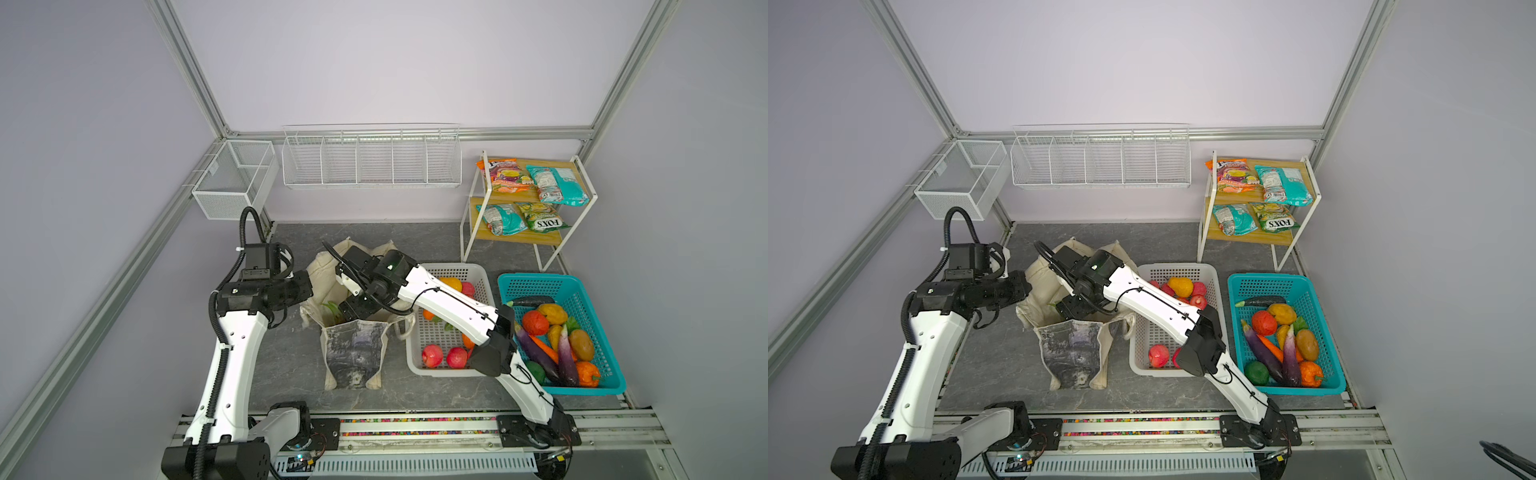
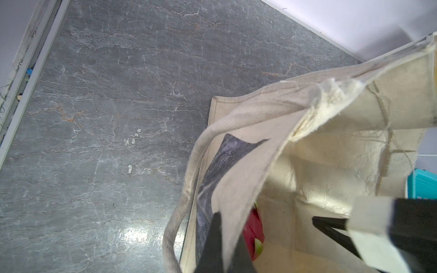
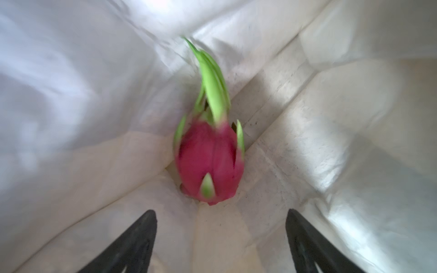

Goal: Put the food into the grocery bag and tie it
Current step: 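Lower the dragon fruit into the tote and open the right gripper, then move the right gripper back over the white fruit basket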

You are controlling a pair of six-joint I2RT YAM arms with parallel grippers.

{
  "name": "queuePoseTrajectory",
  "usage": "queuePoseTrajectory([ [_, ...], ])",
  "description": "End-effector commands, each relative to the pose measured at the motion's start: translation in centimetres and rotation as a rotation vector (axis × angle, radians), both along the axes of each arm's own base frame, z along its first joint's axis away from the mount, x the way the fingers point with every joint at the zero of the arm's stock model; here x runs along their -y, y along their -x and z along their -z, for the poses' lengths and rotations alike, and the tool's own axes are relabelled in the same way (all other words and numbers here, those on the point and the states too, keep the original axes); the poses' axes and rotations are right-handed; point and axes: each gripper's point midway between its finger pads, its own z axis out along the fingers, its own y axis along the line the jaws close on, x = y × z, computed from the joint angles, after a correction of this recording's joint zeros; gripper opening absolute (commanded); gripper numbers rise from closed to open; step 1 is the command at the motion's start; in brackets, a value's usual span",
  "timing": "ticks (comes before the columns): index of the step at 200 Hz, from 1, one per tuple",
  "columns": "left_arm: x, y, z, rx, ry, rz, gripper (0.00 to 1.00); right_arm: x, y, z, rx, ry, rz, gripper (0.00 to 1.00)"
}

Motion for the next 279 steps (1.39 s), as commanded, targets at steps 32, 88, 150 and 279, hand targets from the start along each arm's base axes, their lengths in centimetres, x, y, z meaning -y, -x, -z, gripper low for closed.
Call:
queuePoseTrajectory([
  [32,-0.3,0.1,-0.2,0.015,-0.002,-0.011,0.00,2.0,-0.2,-13.0,0.211,-0.245,0.022,0.88],
  [88,-0.5,0.2,-0.2,0.008,-0.018,-0.013,0.00,8.5,-0.7,-19.2,0.371,-0.260,0.140,0.88],
  [150,-0.9,0.5,0.0,-0.006,-0.042,-0.017,0.00,19.3,-2.6,-16.0,0.357,-0.127,0.403,0.89],
  [279,-2.0,0.6,0.3,-0.030,-0.103,-0.046,0.00,28.8,-0.4,0.8,0.082,0.123,0.642,0.90],
])
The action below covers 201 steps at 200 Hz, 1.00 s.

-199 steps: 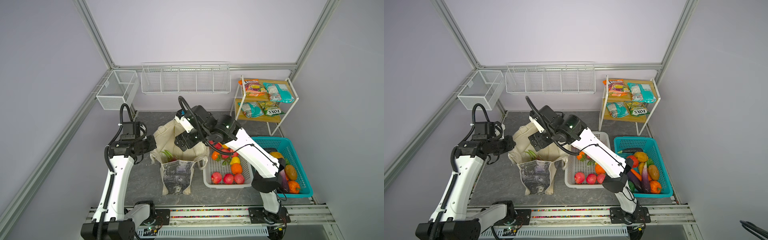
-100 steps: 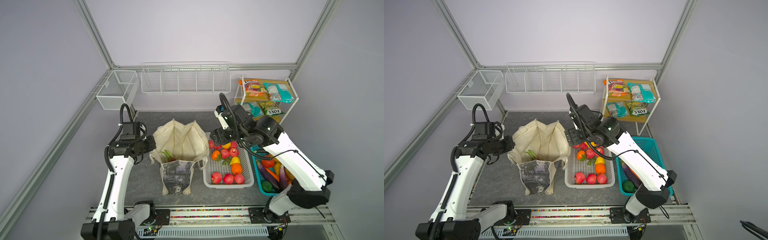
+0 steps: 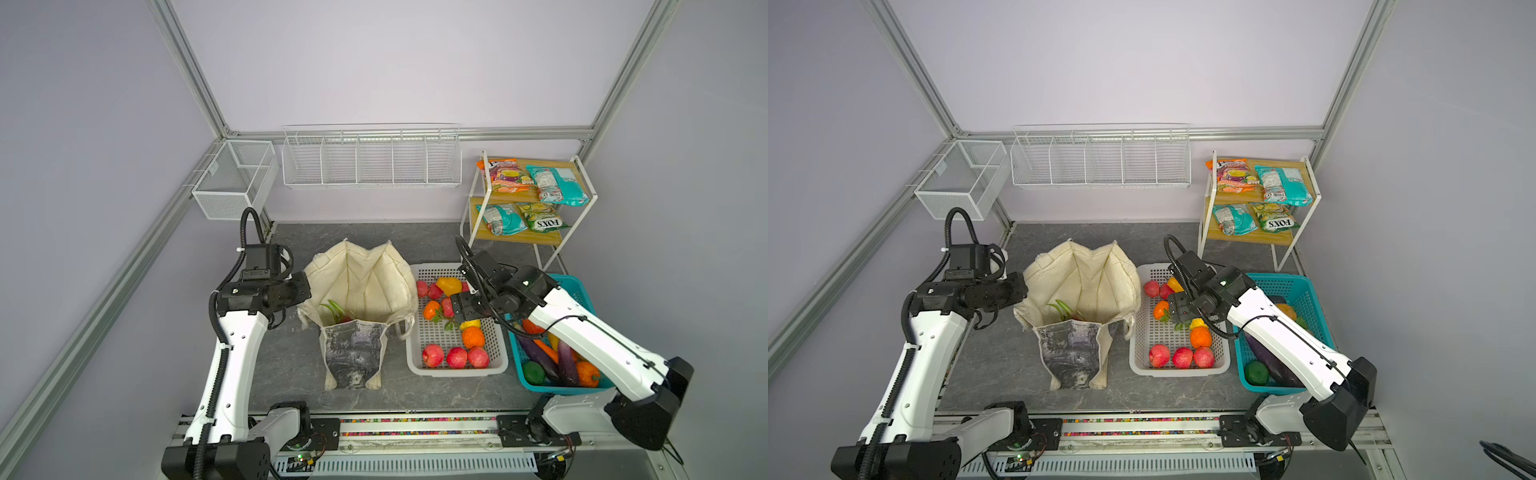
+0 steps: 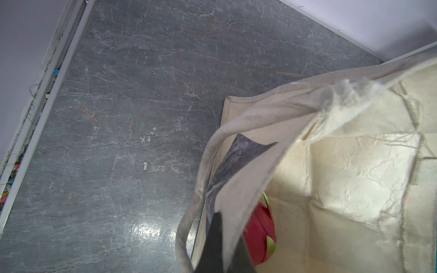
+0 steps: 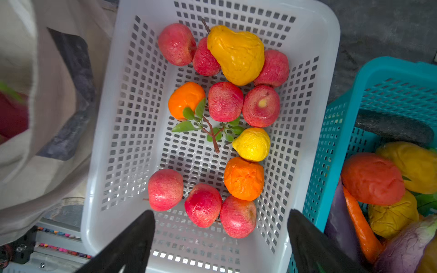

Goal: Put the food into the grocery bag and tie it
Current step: 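Move the right gripper back over the white fruit basket, then lower the right gripper onto the orange fruit in the basket and grasp it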

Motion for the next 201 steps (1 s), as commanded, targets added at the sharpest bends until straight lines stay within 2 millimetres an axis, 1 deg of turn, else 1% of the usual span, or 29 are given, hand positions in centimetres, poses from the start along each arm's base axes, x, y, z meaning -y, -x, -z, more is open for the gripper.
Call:
queuePoseTrajectory([
  [1,-0.8,0.3,-0.2,-0.011,-0.042,-0.014,0.00,-0.1,-0.2,1.0,-0.013,-0.016,0.036,0.90],
  [42,-1.2,0.4,0.0,-0.018,-0.063,-0.020,0.00,0.9,0.3,3.1,-0.085,0.071,0.062,0.90],
  [80,-1.2,0.4,0.1,-0.018,-0.061,-0.019,0.00,2.0,1.3,4.9,-0.146,0.133,0.087,0.92],
  [115,-1.1,0.4,0.1,-0.017,-0.056,-0.017,0.00,2.7,2.2,7.6,-0.207,0.180,0.096,0.91],
  [144,-1.0,0.4,0.2,-0.017,-0.053,-0.015,0.00,2.5,2.3,9.4,-0.237,0.193,0.088,0.90],
  [201,-0.9,0.4,0.2,-0.016,-0.046,-0.012,0.00,1.7,1.5,12.6,-0.285,0.208,0.077,0.91],
])
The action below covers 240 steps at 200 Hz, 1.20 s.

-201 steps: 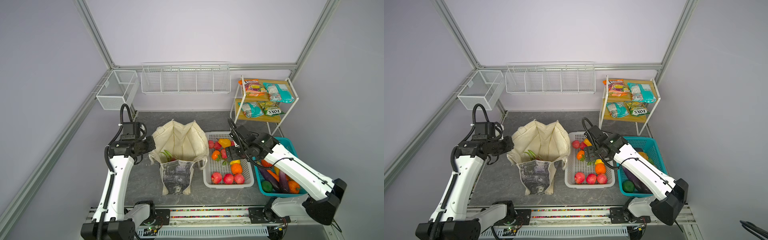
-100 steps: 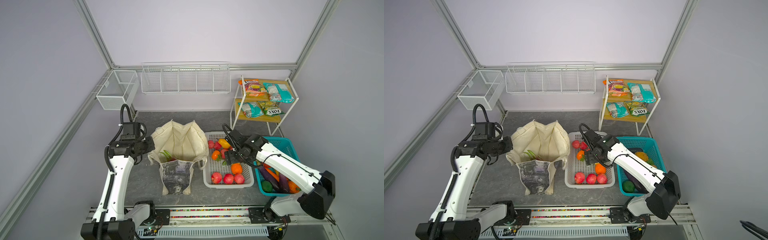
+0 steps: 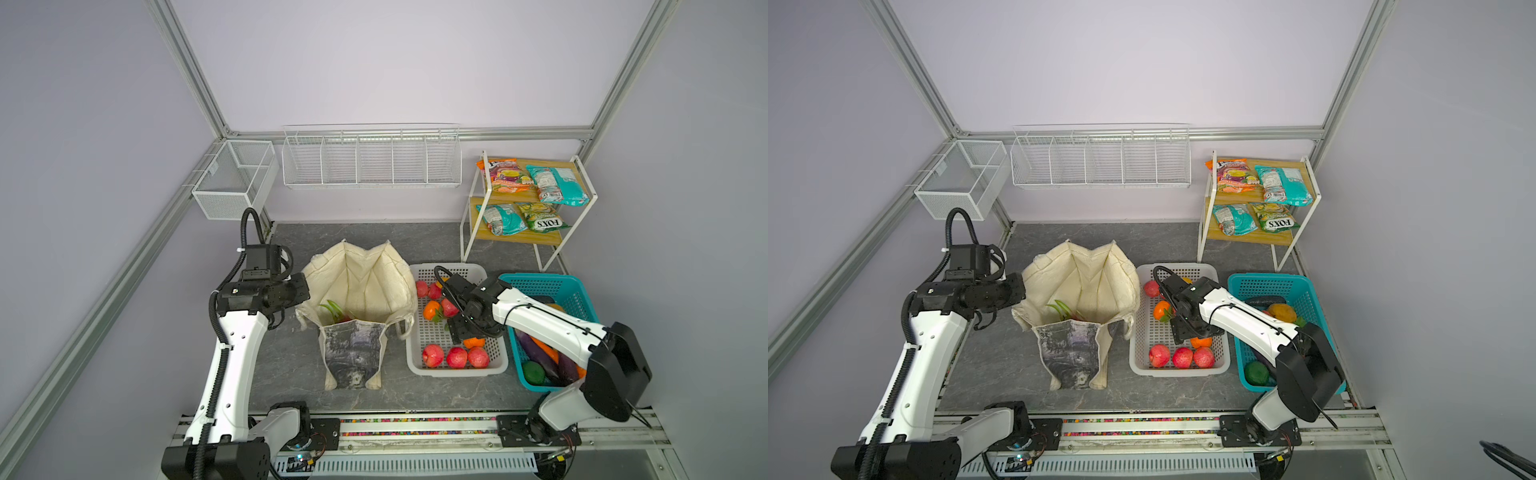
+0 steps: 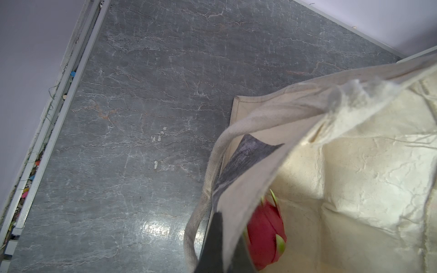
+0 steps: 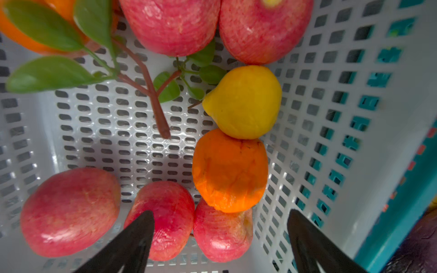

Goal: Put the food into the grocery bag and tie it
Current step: 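Lower the right gripper onto the orange fruit in the basket and grasp it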

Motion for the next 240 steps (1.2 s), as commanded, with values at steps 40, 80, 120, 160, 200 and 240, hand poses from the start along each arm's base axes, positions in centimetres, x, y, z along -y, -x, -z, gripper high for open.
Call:
queuePoseTrajectory([
  [40,-0.2,0.3,-0.1,-0.006,-0.004,0.000,0.00,-0.1,-1.0,3.1,-0.042,0.020,0.006,0.89],
  [80,-0.2,0.3,-0.1,-0.009,-0.005,0.000,0.00,0.8,-0.6,4.5,-0.075,0.056,0.012,0.89],
  [120,-0.2,0.3,0.0,-0.011,-0.004,-0.001,0.00,1.5,-0.3,4.9,-0.091,0.068,0.025,0.89],
  [160,-0.2,0.3,-0.1,-0.008,-0.002,-0.002,0.00,0.8,-0.6,5.6,-0.088,0.034,0.026,0.96],
  [200,-0.2,0.4,-0.2,-0.006,-0.002,0.000,0.00,0.6,-1.0,5.1,-0.074,0.026,0.030,0.96],
  [240,-0.1,0.3,-0.2,-0.004,-0.002,0.002,0.00,0.7,-1.1,4.4,-0.061,0.028,0.033,0.84],
])
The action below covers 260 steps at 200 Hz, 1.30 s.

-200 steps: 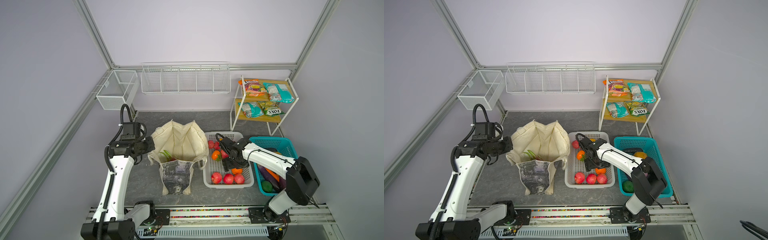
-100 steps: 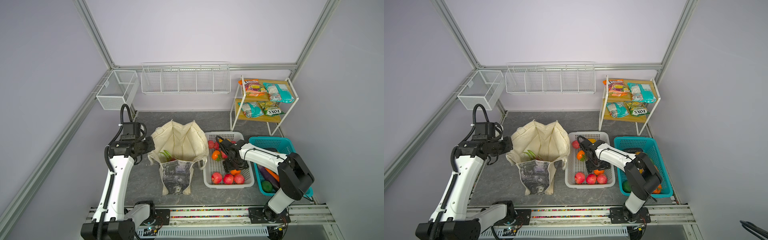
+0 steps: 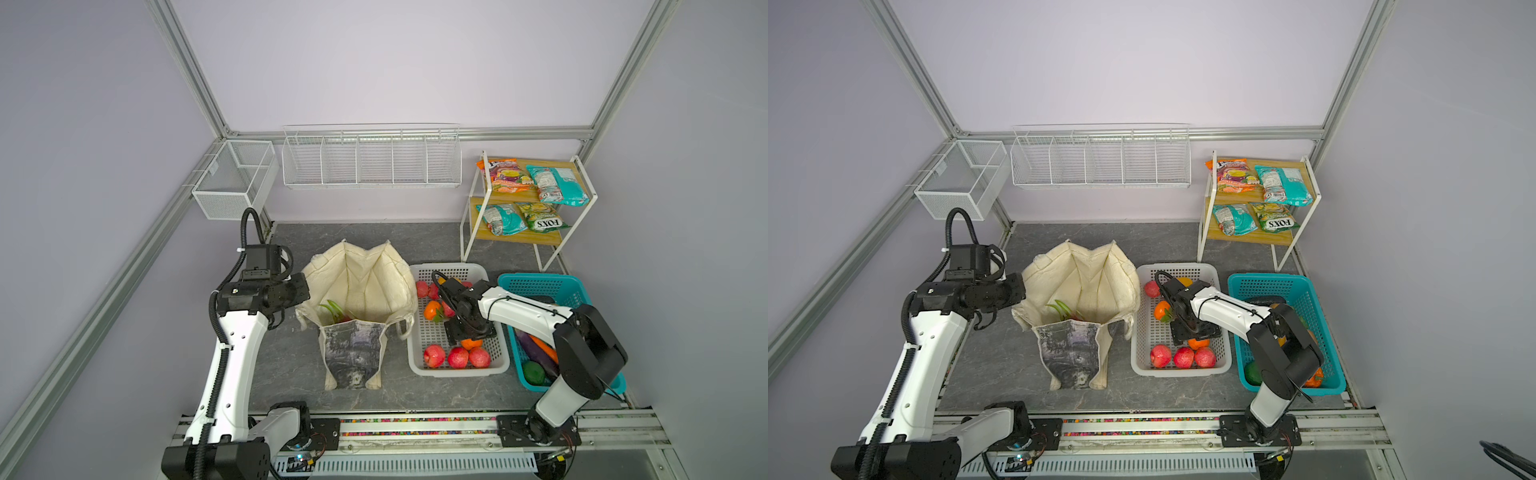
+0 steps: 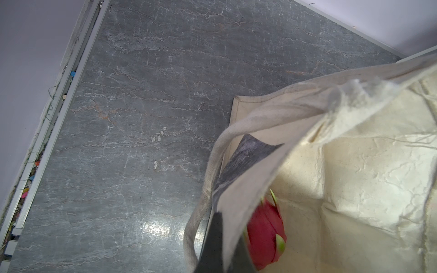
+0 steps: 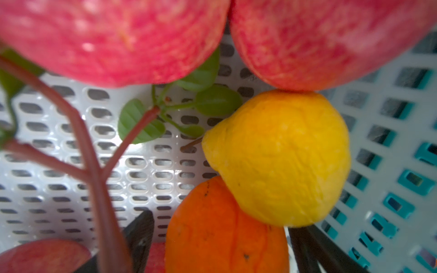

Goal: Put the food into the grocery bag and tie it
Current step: 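Lower the right gripper onto the orange fruit in the basket and grasp it, then lift the orange fruit with the right gripper and carry it over the tote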

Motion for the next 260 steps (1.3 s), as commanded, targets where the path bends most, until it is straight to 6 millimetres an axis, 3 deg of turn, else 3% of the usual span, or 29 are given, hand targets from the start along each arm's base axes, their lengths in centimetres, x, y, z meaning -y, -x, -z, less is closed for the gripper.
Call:
queuePoseTrajectory([
  [1,-0.2,0.3,-0.3,-0.003,-0.002,0.001,0.00,0.4,0.0,-0.6,0.007,0.008,0.012,0.84],
  [49,-0.2,0.2,-0.3,-0.002,-0.001,0.001,0.00,0.8,0.3,-2.1,0.019,0.007,0.021,0.68],
  [97,-0.1,0.2,-0.2,-0.002,0.000,0.002,0.00,0.5,0.7,-5.1,0.052,-0.020,0.015,0.52],
  [118,-0.1,0.2,-0.2,-0.002,0.002,0.001,0.00,0.3,0.7,-7.8,0.097,-0.045,0.007,0.52],
  [149,0.1,0.1,-0.3,0.002,0.010,0.006,0.00,-0.9,0.1,-13.9,0.211,-0.144,-0.018,0.51],
  [177,0.1,0.1,-0.2,0.004,0.015,0.009,0.00,-4.0,-0.6,-19.8,0.325,-0.307,-0.099,0.51],
  [219,0.5,0.0,-0.1,0.010,0.034,0.018,0.00,-10.7,-1.7,-27.8,0.464,-0.543,-0.252,0.51],
  [243,0.8,0.0,-0.3,0.014,0.047,0.024,0.00,-15.2,-2.3,-30.6,0.494,-0.638,-0.347,0.51],
  [260,0.8,0.1,-0.4,0.017,0.051,0.025,0.00,-18.4,-2.6,-31.1,0.491,-0.671,-0.413,0.51],
])
